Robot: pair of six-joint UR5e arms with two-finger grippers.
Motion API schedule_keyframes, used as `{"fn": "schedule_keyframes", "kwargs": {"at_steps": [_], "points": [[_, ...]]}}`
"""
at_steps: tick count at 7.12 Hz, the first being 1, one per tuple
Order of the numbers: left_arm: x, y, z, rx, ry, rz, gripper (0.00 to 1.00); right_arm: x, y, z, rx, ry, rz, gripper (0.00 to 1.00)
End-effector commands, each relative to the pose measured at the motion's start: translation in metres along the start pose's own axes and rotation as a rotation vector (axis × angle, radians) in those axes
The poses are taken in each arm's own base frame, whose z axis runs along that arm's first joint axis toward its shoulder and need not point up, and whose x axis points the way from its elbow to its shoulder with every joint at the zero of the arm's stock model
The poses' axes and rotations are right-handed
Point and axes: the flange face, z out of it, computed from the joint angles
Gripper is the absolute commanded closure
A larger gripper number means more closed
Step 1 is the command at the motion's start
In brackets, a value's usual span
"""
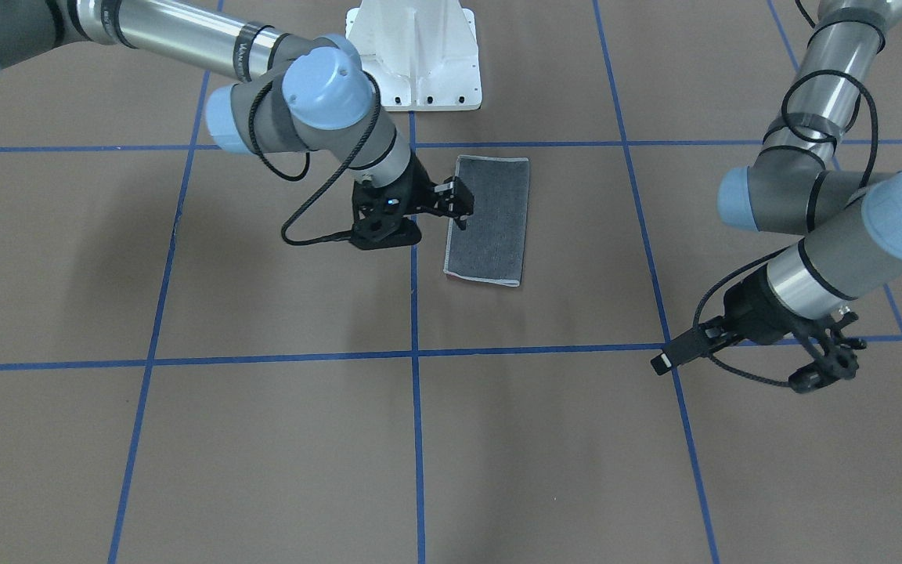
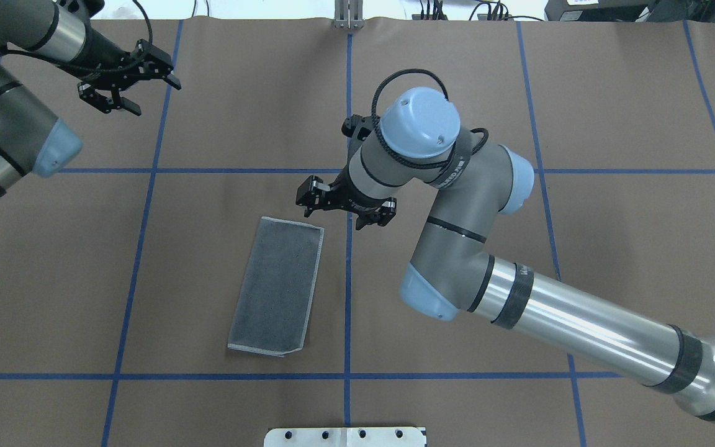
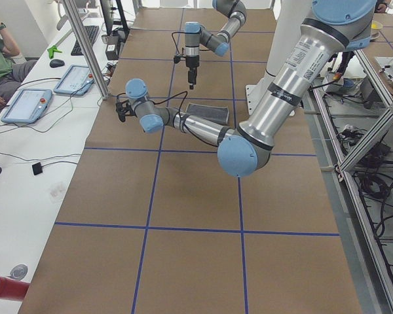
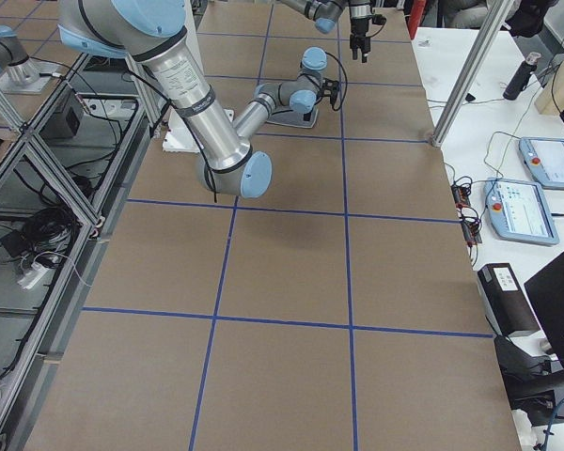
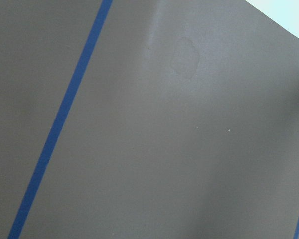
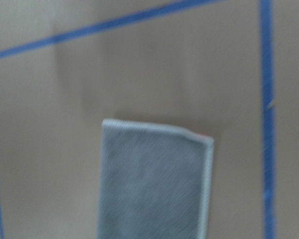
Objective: Fold towel twice with both arms
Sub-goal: 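Open the right gripper and raise it away from the towel, then move the left gripper down to the near end of the folded towel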
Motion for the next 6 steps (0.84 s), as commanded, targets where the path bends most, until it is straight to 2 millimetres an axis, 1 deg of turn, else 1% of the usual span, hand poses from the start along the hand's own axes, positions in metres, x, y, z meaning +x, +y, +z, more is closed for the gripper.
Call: {"fn": "schedule_keyframes", "kwargs": {"at_steps": [1, 2, 3, 4, 5, 6], "points": [[-0.03, 0.076, -0.017, -0.036, 0.019, -0.034, 0.0, 0.067, -0.062, -0.032, 0.057, 0.047, -0.027, 0.0], [-0.025, 0.125, -0.005, -0.028, 0.017, -0.062, 0.0, 0.093, -0.078, -0.04, 0.059, 0.066, -0.069, 0.0], [-0.017, 0.186, 0.012, -0.021, -0.018, -0.087, 0.0, 0.116, -0.091, -0.047, 0.056, 0.081, -0.094, 0.0], [0.002, 0.245, 0.026, -0.022, -0.057, -0.114, 0.0, 0.131, -0.098, -0.049, 0.051, 0.093, -0.113, 0.0], [0.014, 0.297, 0.037, -0.018, -0.092, -0.134, 0.0, 0.142, -0.1, -0.049, 0.047, 0.102, -0.133, 0.0], [0.017, 0.341, 0.059, -0.005, -0.101, -0.143, 0.0, 0.145, -0.101, -0.05, 0.041, 0.101, -0.132, 0.0]]}}
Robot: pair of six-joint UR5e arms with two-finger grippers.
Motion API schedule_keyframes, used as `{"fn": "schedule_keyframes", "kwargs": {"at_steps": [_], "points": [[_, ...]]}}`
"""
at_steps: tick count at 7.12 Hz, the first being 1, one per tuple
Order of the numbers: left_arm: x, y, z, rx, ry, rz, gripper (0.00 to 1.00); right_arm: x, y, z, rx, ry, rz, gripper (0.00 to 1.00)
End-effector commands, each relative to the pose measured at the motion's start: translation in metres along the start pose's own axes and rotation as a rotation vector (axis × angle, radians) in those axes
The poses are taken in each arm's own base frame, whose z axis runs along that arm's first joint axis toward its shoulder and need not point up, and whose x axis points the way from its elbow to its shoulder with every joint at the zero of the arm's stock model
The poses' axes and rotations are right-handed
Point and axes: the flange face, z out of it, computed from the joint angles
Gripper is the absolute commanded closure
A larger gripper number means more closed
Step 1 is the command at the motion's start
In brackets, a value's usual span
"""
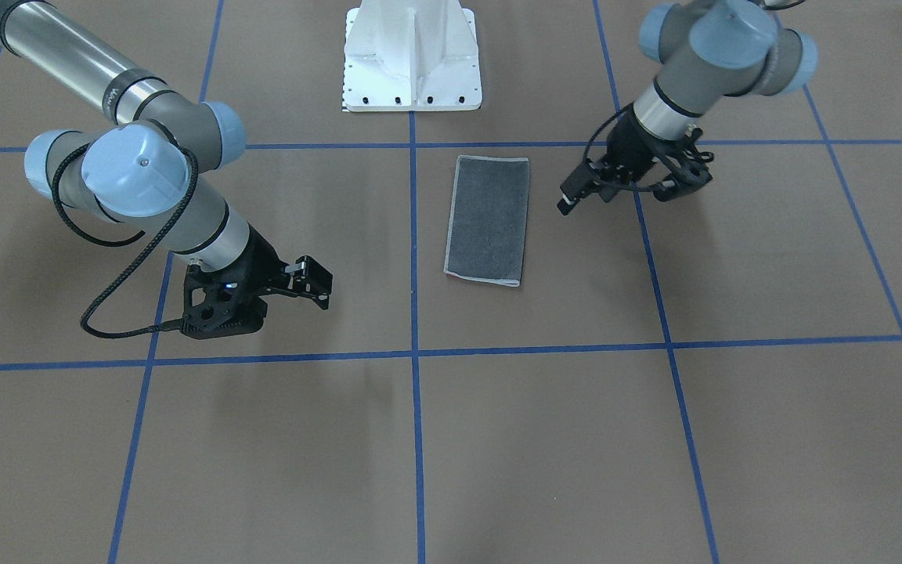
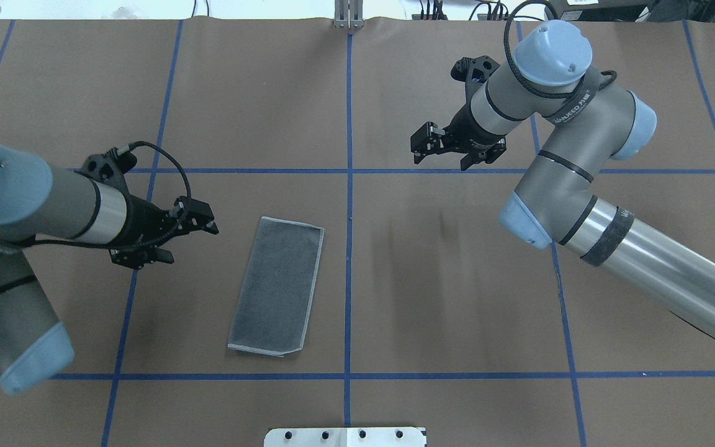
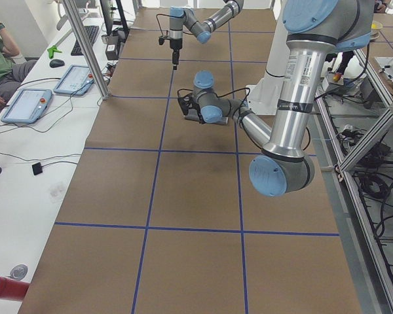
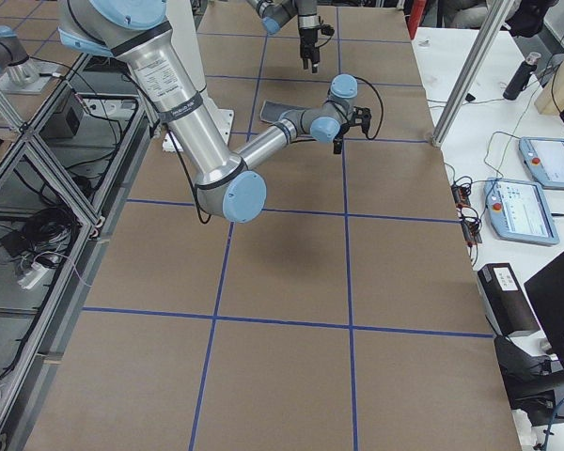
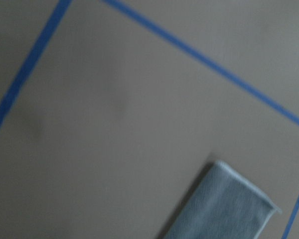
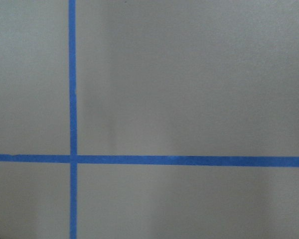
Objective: Fold towel twice with both arms
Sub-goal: 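Move the left gripper down to the near end of the folded towel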
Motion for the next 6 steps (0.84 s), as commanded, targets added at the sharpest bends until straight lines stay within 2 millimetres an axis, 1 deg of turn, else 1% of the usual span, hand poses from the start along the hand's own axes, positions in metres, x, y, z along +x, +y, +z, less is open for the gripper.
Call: {"fn": "schedule_keyframes", "kwargs": {"at_steps": [1, 2, 3, 4, 5, 6], "points": [[-0.004, 0.092, 0.037, 0.014, -0.029, -0.011, 0.0, 0.01, -0.002, 0.0, -0.009, 0.003, -0.011, 0.0], [-0.01, 0.106, 0.05, 0.015, -0.045, 0.003, 0.0, 0.01, -0.002, 0.0, -0.009, 0.003, -0.009, 0.0], [-0.014, 0.116, 0.059, 0.01, -0.058, 0.014, 0.0, 0.01, -0.002, 0.0, -0.009, 0.003, -0.009, 0.0], [-0.017, 0.118, 0.067, 0.007, -0.071, 0.014, 0.0, 0.01, -0.001, 0.001, -0.011, 0.004, -0.008, 0.0], [-0.025, 0.121, 0.081, 0.003, -0.097, 0.013, 0.0, 0.01, -0.001, 0.001, -0.011, 0.004, -0.008, 0.0], [-0.026, 0.122, 0.084, 0.002, -0.1, 0.014, 0.01, 0.01, 0.0, 0.001, -0.012, 0.003, -0.006, 0.0]]}}
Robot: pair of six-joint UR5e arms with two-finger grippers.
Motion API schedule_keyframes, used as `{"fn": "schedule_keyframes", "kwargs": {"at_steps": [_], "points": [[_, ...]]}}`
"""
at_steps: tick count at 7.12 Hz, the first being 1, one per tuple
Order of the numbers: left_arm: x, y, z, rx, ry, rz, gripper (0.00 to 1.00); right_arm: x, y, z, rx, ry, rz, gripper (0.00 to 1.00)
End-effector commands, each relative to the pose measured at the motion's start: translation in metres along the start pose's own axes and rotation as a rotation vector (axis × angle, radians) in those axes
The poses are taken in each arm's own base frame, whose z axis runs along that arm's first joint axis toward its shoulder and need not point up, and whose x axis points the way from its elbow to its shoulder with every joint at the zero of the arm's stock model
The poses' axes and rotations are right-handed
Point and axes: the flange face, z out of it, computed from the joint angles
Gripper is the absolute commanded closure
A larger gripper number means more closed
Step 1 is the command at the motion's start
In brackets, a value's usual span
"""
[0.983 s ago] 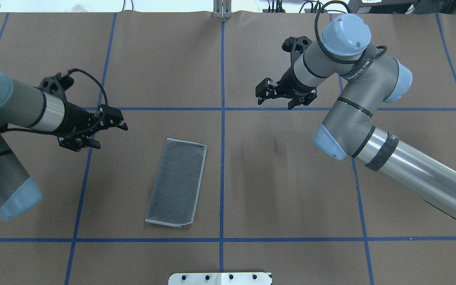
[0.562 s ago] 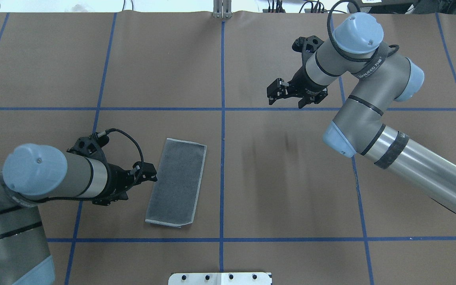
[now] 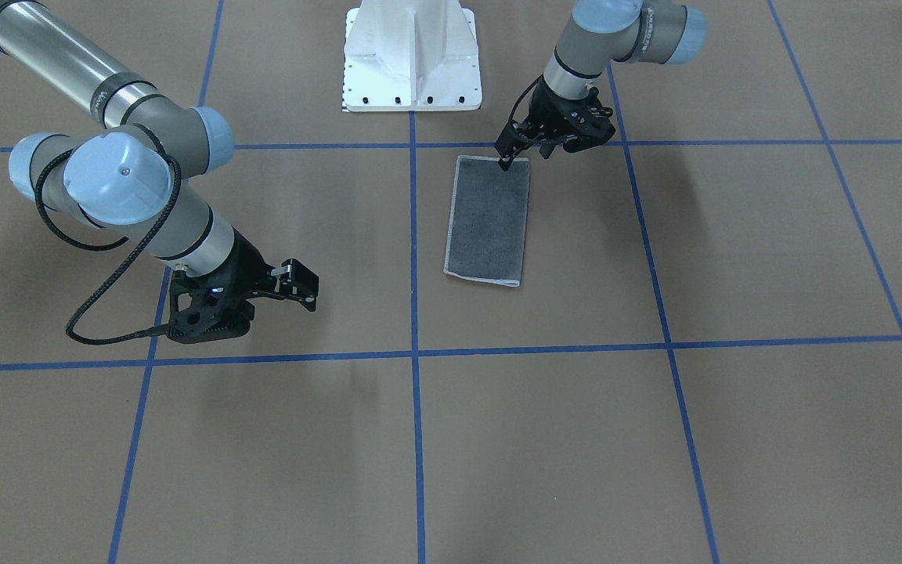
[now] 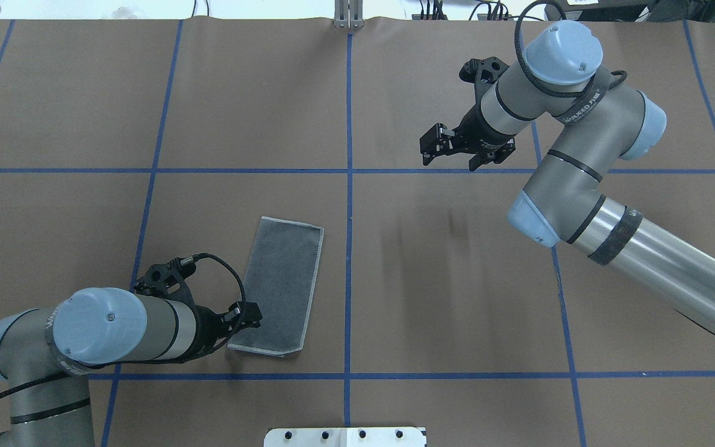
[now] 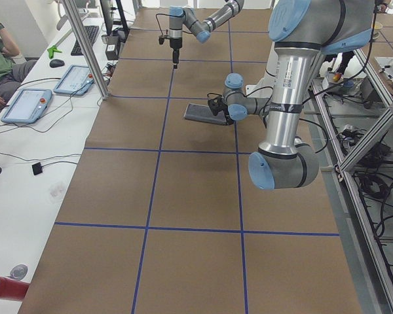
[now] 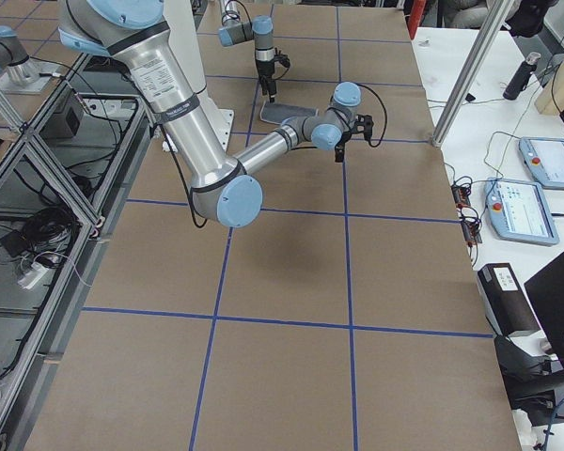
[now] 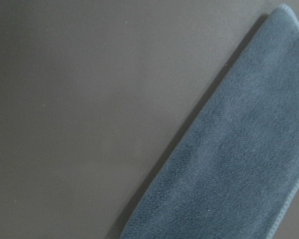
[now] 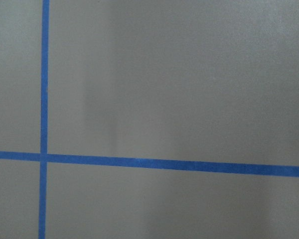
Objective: Fold towel twice with both arms
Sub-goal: 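Move the left gripper down to the near end of the folded towel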
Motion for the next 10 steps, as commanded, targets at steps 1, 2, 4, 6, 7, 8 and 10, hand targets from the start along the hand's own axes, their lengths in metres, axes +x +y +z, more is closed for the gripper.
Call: {"fn": "schedule_keyframes", "kwargs": {"at_steps": [1, 2, 4, 6, 7, 8, 10], "points": [[-0.004, 0.005, 0.011, -0.007, -0.018, 0.003, 0.03, 0.0, 0.0, 0.0, -0.001, 0.0, 0.001, 0.0], [-0.004, 0.007, 0.013, -0.009, -0.02, 0.005, 0.12, 0.0, 0.001, 0.001, -0.003, 0.0, 0.001, 0.0], [-0.005, 0.013, 0.016, -0.018, -0.026, 0.011, 0.26, -0.001, 0.0, 0.0, -0.001, -0.001, 0.002, 0.0], [-0.005, 0.013, 0.016, -0.018, -0.026, 0.011, 0.47, -0.001, 0.0, 0.0, -0.001, -0.001, 0.004, 0.0], [-0.004, 0.013, 0.016, -0.019, -0.024, 0.011, 0.57, -0.001, 0.001, 0.001, -0.002, -0.001, 0.003, 0.0], [-0.004, 0.013, 0.014, -0.02, -0.022, 0.011, 0.71, 0.0, 0.001, 0.001, -0.003, 0.0, 0.005, 0.0], [0.003, 0.017, 0.008, -0.027, -0.005, 0.012, 1.0, 0.0, 0.001, 0.001, -0.003, 0.0, 0.008, 0.0]]}}
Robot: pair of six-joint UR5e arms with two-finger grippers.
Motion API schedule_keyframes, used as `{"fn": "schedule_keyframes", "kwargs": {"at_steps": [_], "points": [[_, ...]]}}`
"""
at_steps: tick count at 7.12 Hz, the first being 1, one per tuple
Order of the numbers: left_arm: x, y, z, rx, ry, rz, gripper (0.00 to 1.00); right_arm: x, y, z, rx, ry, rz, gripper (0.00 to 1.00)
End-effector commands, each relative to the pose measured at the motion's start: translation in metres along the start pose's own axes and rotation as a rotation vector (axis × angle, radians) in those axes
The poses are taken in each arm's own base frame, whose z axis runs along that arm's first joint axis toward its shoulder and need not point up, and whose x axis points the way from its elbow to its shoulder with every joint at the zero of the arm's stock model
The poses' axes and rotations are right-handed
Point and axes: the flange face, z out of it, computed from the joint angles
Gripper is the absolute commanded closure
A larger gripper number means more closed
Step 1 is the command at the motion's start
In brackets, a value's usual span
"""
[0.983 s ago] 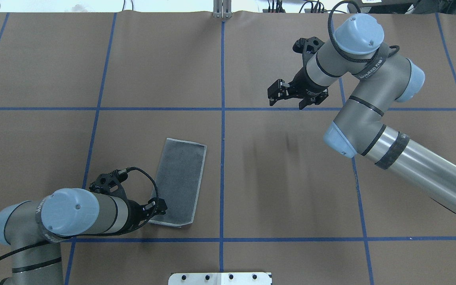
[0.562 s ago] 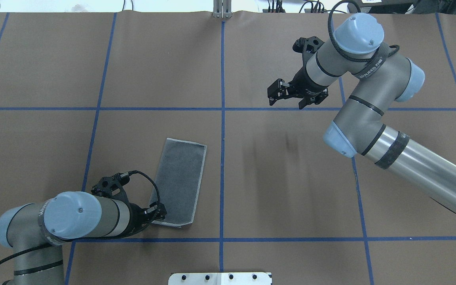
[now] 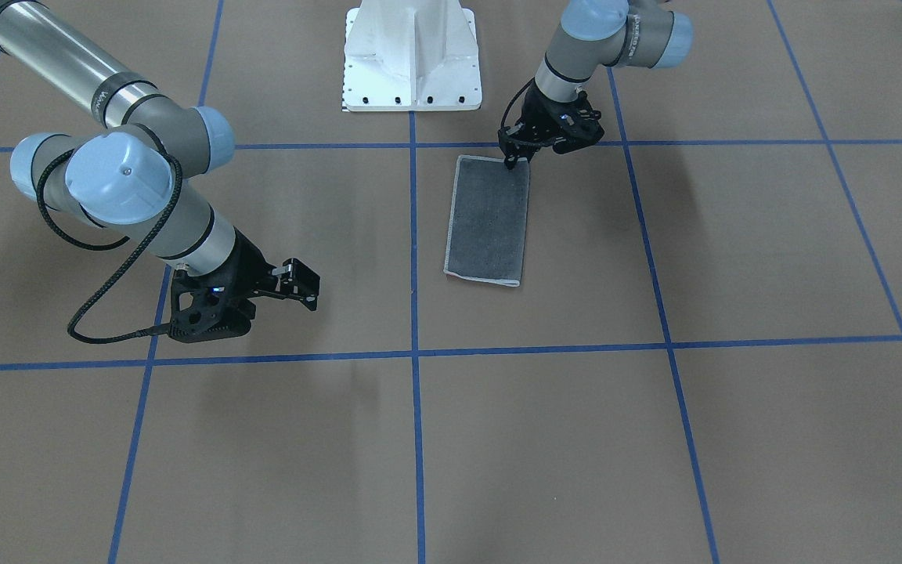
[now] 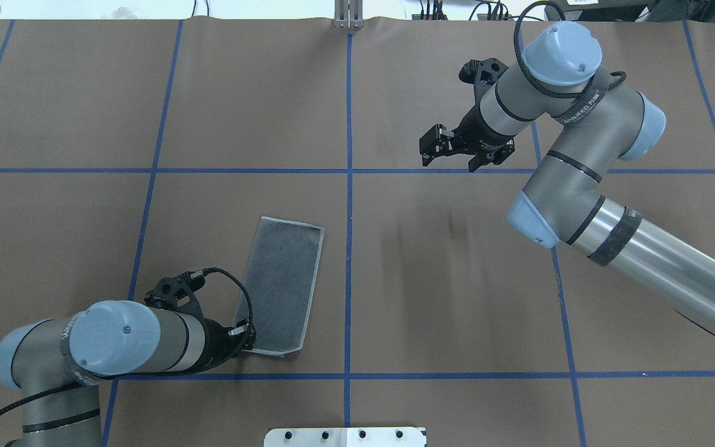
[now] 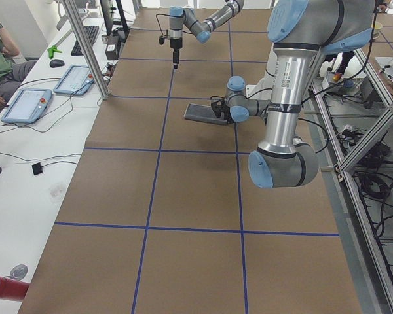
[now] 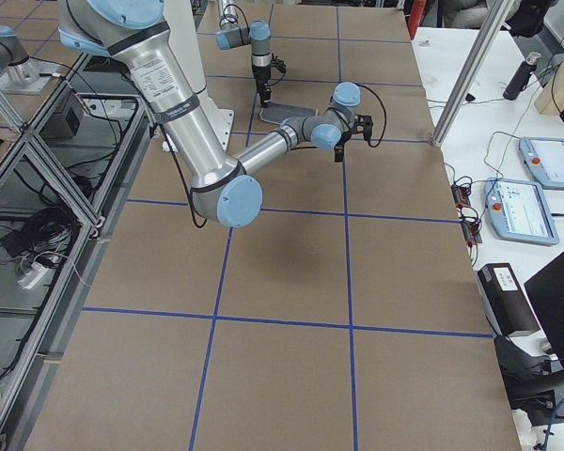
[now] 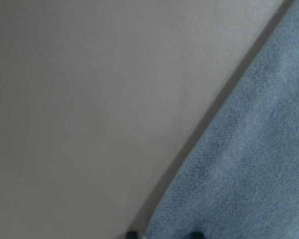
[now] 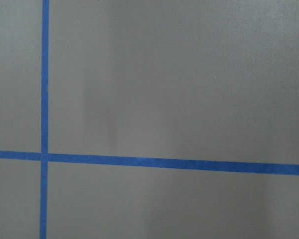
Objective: Fold towel twice with both arms
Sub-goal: 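Grasp the towel end with the left gripper and fold it away from the robot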
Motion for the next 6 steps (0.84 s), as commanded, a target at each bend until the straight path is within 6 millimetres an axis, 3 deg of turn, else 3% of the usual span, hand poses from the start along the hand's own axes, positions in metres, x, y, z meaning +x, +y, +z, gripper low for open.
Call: {"fn": "schedule_keyframes", "kwargs": {"at_steps": [1, 2, 4, 5, 6], "points": [[0.012, 0.004, -0.007, -0.008, 0.024, 0.002, 1.0, 0.001, 0.0, 0.0, 0.0, 0.0, 0.004, 0.0], [0.015, 0.006, -0.008, -0.011, 0.029, 0.001, 1.0, 0.001, 0.0, 0.0, 0.0, 0.0, 0.004, 0.0], [0.044, 0.016, -0.02, -0.028, 0.078, -0.023, 1.0, 0.002, 0.0, 0.001, -0.001, 0.002, 0.004, 0.0], [0.056, 0.011, -0.025, -0.02, 0.101, -0.029, 1.0, 0.004, 0.0, 0.002, -0.002, 0.006, 0.004, 0.0], [0.061, -0.012, -0.03, 0.013, 0.114, -0.044, 1.0, 0.005, 0.0, 0.004, -0.003, 0.007, 0.003, 0.0]]}}
